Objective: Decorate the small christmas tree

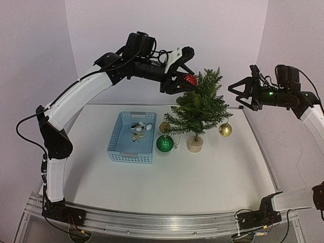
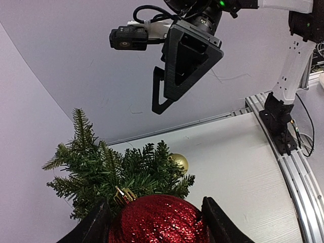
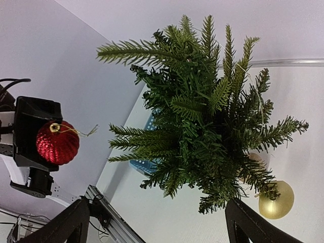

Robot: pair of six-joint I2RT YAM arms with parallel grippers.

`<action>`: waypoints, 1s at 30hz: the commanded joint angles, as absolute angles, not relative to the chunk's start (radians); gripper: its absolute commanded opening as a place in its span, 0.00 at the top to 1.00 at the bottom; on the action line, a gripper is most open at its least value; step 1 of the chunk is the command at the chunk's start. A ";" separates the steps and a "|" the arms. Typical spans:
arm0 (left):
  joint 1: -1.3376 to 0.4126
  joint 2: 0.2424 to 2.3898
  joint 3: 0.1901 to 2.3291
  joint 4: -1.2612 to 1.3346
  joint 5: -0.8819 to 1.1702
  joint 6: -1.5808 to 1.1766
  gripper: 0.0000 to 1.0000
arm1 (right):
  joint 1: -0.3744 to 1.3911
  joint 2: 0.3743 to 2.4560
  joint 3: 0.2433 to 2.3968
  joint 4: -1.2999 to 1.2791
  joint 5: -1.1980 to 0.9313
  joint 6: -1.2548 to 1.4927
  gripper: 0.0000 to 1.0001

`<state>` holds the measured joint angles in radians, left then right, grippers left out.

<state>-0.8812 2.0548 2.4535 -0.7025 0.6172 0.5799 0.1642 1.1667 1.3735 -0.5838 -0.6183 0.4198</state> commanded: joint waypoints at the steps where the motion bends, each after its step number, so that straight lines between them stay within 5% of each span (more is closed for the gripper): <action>1: -0.870 2.085 2.489 -0.594 0.597 0.600 0.54 | 0.162 1.151 1.375 -0.555 -0.640 0.410 0.07; 30: -0.846 2.036 2.377 -0.692 0.585 0.660 0.56 | 0.161 1.153 1.380 -0.555 -0.642 0.416 0.07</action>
<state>-0.8570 2.0970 2.3671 -0.6874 0.5968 0.6544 0.1642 1.1667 1.3724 -0.5838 -0.6252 0.4202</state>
